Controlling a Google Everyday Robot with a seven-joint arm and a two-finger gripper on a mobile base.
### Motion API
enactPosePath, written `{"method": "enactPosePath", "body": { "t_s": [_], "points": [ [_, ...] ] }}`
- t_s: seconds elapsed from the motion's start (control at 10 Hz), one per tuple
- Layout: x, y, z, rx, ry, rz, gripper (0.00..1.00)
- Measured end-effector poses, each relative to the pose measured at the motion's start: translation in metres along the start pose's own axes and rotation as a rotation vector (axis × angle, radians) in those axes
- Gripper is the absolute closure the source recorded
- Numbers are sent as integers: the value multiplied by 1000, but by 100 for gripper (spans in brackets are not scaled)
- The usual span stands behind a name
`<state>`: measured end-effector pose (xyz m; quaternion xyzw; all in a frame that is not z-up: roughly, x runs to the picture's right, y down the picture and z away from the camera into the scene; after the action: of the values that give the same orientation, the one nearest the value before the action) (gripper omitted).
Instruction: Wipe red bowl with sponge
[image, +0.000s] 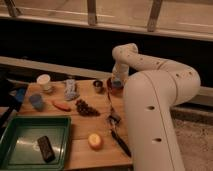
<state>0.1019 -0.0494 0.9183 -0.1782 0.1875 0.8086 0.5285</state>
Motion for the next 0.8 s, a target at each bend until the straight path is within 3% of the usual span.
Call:
{"method": "enactPosePath", "body": {
  "t_s": [0.4,0.8],
  "points": [
    [14,11,-4,-53,4,-11,100],
    [25,-14,-11,-61,71,32,100]
  ]
}}
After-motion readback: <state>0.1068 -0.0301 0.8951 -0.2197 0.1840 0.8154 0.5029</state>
